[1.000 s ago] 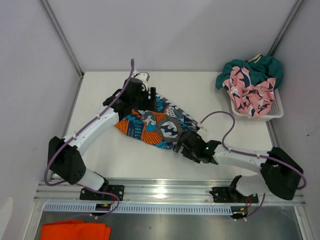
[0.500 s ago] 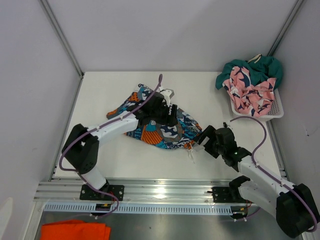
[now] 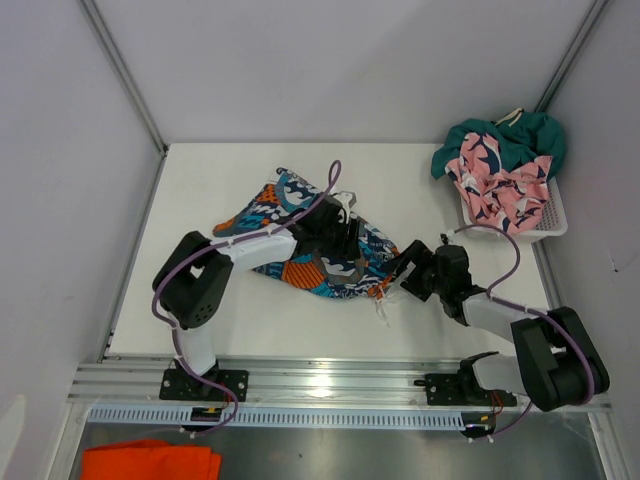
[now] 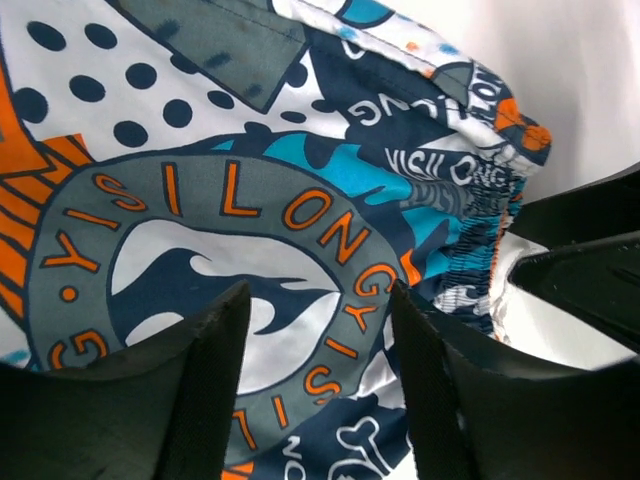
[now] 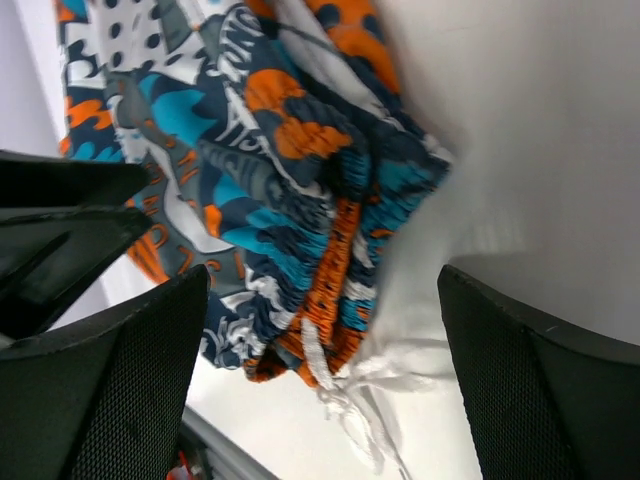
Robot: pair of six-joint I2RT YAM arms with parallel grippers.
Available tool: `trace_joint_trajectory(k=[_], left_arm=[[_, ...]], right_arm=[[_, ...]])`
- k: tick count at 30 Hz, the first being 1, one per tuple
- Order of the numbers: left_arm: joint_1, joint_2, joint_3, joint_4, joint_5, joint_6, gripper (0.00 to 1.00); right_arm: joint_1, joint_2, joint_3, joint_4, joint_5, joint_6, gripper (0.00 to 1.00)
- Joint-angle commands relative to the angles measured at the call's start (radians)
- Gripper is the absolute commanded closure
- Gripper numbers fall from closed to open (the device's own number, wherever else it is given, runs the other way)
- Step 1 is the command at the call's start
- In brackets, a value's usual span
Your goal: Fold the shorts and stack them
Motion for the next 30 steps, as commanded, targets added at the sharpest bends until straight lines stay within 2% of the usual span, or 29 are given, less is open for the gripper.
trace_joint_trajectory(k=[1,9,11,15,20,23,27,30], left_arm=[[-0.009,0.032,0.013,0.049,0.004,-0.030,0.40],[-0.026,0.121,0.020,0.065,0.010,-0.056,0.52],[-0.026,0.139,0.011,0.082,0.027,-0.071,0.53],[-0.032,0.165,0.023,0.075,0.035,-0.088,0.54],[-0.050,0.199,0.065,0.038,0.019,-0.075,0.55],[-0.061,0.208,0.077,0.026,0.004,-0.068,0.56],[-0.061,0.204,0.060,0.030,-0.004,-0.064,0.56],[-0.062,0.205,0.063,0.026,-0.008,-0.059,0.57]], right_arm=[[0.002,0.063,-0.027,0.171,-0.070,0.024,0.04],[0.074,0.136,-0.053,0.204,-0.006,0.070,0.03],[0.077,0.159,-0.068,0.252,-0.009,0.084,0.03],[0.075,0.168,-0.057,0.223,0.020,0.087,0.03],[0.068,0.202,-0.034,0.234,-0.014,0.108,0.03],[0.049,0.254,-0.066,0.394,-0.081,0.160,0.08],[0.055,0.280,-0.117,0.505,-0.098,0.214,0.12],[0.060,0.234,-0.128,0.417,-0.052,0.217,0.12]])
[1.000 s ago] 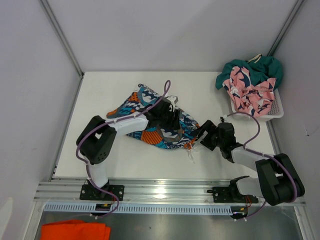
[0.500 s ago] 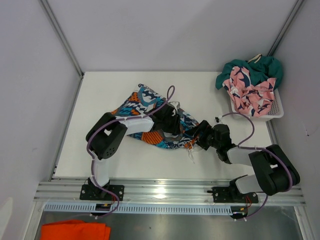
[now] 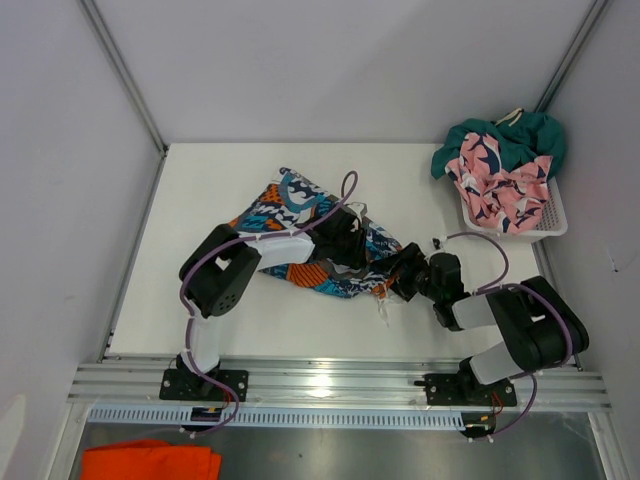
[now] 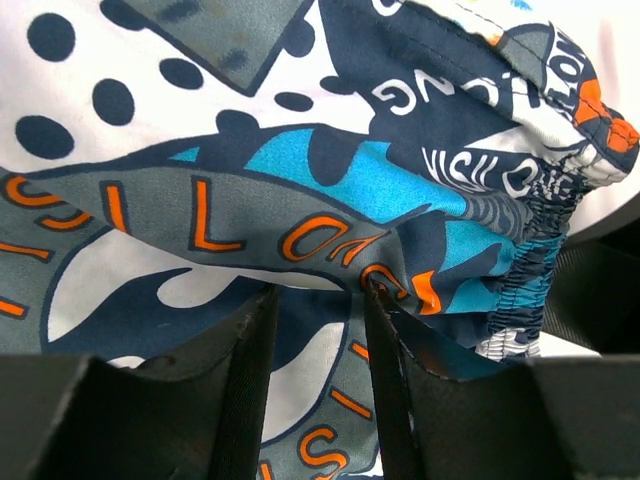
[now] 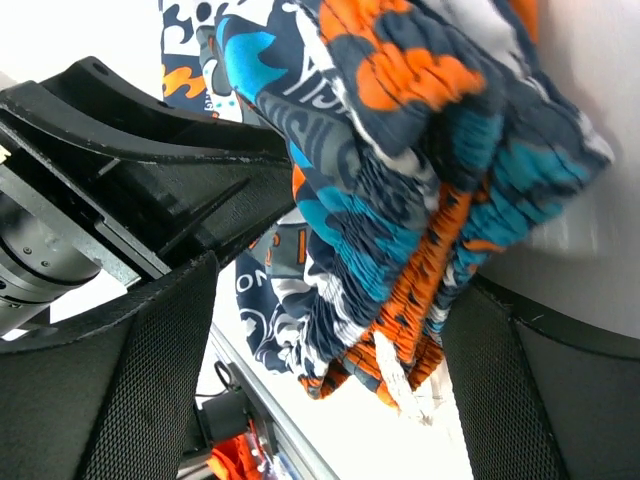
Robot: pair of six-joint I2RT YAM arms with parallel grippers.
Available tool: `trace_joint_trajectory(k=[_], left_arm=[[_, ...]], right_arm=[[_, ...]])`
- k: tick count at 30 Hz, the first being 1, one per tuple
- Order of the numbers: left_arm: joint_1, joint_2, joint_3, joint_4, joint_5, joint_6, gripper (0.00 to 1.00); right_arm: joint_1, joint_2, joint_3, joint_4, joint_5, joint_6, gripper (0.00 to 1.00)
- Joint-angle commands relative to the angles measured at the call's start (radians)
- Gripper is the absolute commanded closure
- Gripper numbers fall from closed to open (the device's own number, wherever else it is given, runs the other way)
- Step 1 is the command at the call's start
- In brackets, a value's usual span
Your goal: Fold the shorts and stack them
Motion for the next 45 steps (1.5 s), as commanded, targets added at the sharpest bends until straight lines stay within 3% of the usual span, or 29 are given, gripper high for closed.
trace_joint_trajectory(k=[1,7,13,15,18,19,22,24,31,39,45], left_arm=[[-0.018,0.029,0.002,-0.030,-0.012,0.005,0.57],[-0.027,0.036,0.011,-0.028,-0.020,0.006,0.57],[-0.033,0.035,0.009,-0.028,-0.018,0.016,0.58],[-0.036,0.032,0.008,-0.028,-0.024,0.020,0.58],[-0.038,0.017,-0.005,-0.019,-0.034,0.025,0.57],[-0.038,0.001,-0.009,-0.009,-0.037,0.032,0.56],[-0.038,-0.037,-0.023,0.011,-0.038,0.057,0.50],[-0.038,-0.097,-0.049,0.022,-0.055,0.089,0.47],[-0.051,-0.328,-0.173,0.062,-0.127,0.184,0.38],[-0.192,-0.546,-0.389,0.273,-0.299,0.362,0.26],[-0.407,-0.476,-0.393,0.363,-0.530,0.575,0.25]], right_arm=[[0.012,-0.029,-0.046,-0.114,0.041,0.016,0.12],[0.064,-0.086,-0.048,-0.190,0.112,0.039,0.19],[0.078,0.017,-0.016,-0.110,0.101,0.062,0.45],[0.076,-0.003,0.009,-0.168,0.121,0.054,0.62],[0.079,-0.052,0.070,-0.355,0.167,0.015,0.65],[0.079,-0.089,0.091,-0.412,0.178,0.004,0.73],[0.079,-0.146,0.191,-0.646,0.215,-0.045,0.83],[0.076,-0.155,0.281,-0.816,0.227,-0.084,0.96],[0.047,-0.086,0.585,-1.248,0.262,-0.245,0.99],[0.012,0.061,0.759,-1.389,0.178,-0.320,1.00],[-0.004,0.095,0.817,-1.460,0.123,-0.337,0.99]])
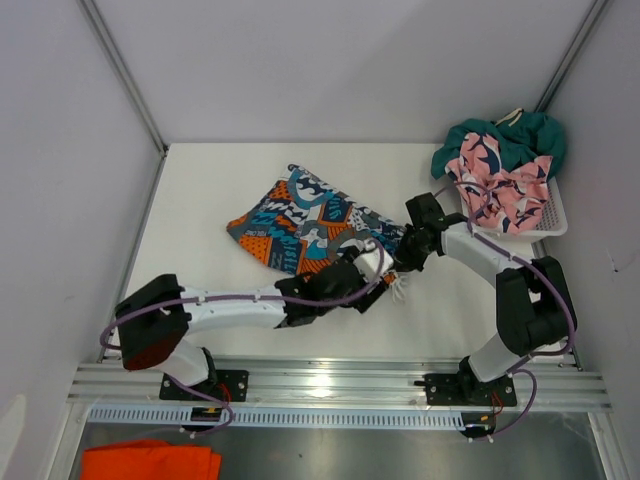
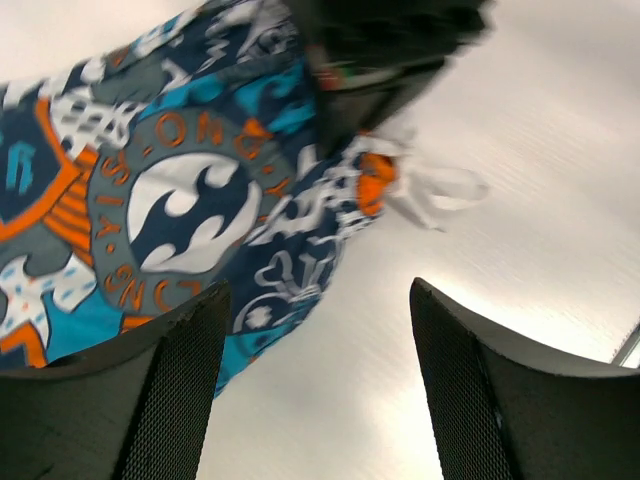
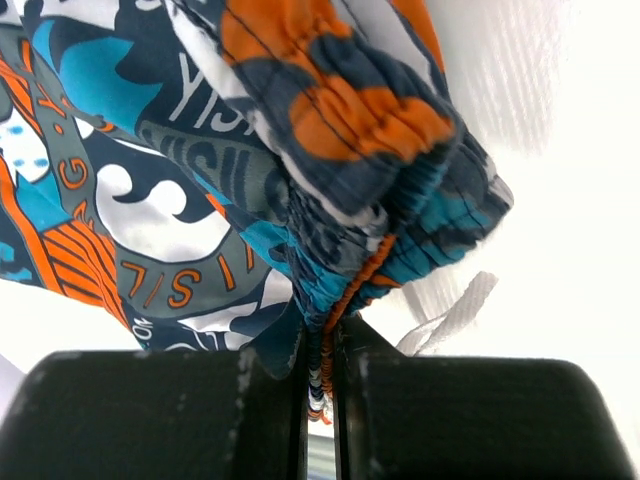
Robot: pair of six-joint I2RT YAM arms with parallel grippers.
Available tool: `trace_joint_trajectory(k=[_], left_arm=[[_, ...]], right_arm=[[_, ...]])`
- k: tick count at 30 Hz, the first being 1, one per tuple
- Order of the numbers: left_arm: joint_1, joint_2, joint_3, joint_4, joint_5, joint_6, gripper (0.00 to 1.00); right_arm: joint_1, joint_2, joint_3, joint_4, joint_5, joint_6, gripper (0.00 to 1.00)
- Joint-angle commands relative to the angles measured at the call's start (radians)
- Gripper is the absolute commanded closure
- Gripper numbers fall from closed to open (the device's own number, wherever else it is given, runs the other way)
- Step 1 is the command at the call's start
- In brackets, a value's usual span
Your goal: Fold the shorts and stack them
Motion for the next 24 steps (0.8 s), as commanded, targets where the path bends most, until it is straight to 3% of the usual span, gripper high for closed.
trace_joint_trajectory(k=[1,6,14,18,21,24], left_arm=[[-0.091,0.066,0.017,0.127,-0.172,0.197,0.26],[-0.143,0.179,0.080,0.128,-0.252,0.267,0.30],[-0.148,0.252,0.147,0.095,-0.234,0.326,0.34],[-0.146,0.335,0.213,0.050,-0.277,0.326,0.42],[-0.146,0.369,0.249,0.044,-0.269,0.344,0.56],[-0.145,0.383,0.259,0.044,-0.265,0.353,0.61]], right_arm=[[-0.012,0.023,0.070,-0.095,-0.062,-0.037,0.99],[-0.023,0.043,0.129,-0.150,-0.103,-0.063,0.99],[-0.039,0.068,0.175,-0.205,-0.186,-0.098,0.98],[-0.042,0.074,0.174,-0.202,-0.217,-0.101,0.98],[-0.042,0.074,0.168,-0.199,-0.227,-0.103,0.98],[-0.049,0.074,0.165,-0.198,-0.237,-0.107,0.98]])
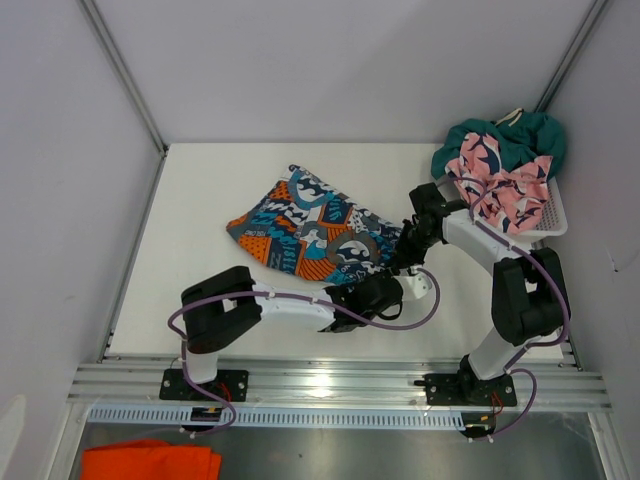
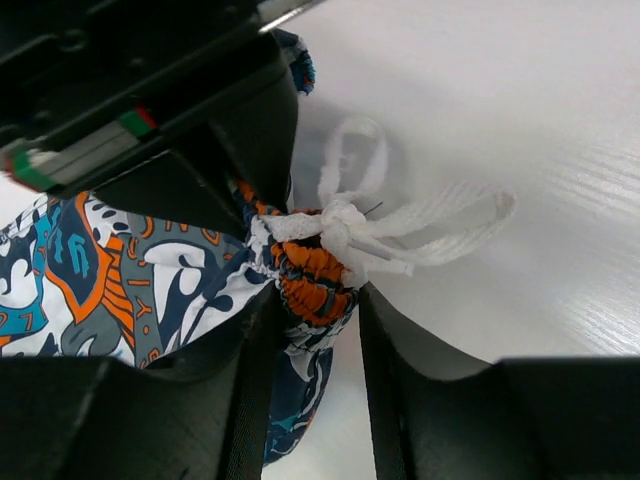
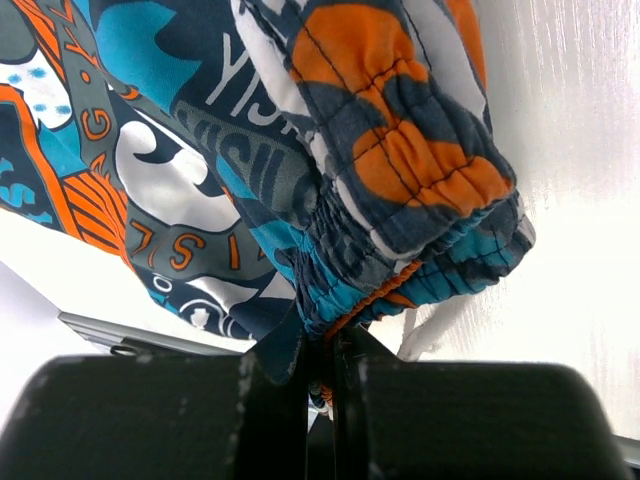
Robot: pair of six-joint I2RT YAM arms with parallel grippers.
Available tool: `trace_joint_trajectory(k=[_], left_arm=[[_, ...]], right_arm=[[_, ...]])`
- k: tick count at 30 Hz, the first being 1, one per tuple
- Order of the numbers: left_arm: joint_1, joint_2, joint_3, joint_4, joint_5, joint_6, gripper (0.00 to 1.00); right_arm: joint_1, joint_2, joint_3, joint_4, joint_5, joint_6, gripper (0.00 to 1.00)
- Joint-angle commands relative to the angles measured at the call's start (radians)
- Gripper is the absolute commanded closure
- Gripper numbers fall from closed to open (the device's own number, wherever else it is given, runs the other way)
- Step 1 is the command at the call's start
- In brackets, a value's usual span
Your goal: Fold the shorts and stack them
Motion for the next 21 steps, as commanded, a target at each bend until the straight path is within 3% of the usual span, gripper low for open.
trace_joint_trajectory(k=[1,6,14,17,20,21], left_arm=[[-0.002,0.011,0.030,-0.008,-0.014,0.031,0.60],[-0.005,-0.025,-0.020,-0.007,0.032,0.028,0.38],[-0.011,-0.030,-0.070,0.007,0.056,0.038,0.30],[-0.011,0.019,-0.031,-0.002,-0.014,0.054,0.36],[-0.011,0.084,0.010,0.005,-0.066,0.063,0.54],[-0.011,0.092,0.013,0.027,-0.082,0.060,0.65]], right_arm=[[-0.010,0.001,0.025,-0.024,-0.053,-0.024,0.98],[-0.019,0.008,0.032,-0.021,-0.070,-0.033,0.98],[-0.035,0.014,0.029,-0.024,-0.094,-0.060,0.98],[-0.042,0.011,0.029,-0.030,-0.103,-0.070,0.98],[-0.048,0.001,0.029,-0.039,-0.110,-0.079,0.97],[-0.050,-0.006,0.026,-0.041,-0.108,-0.080,0.97]])
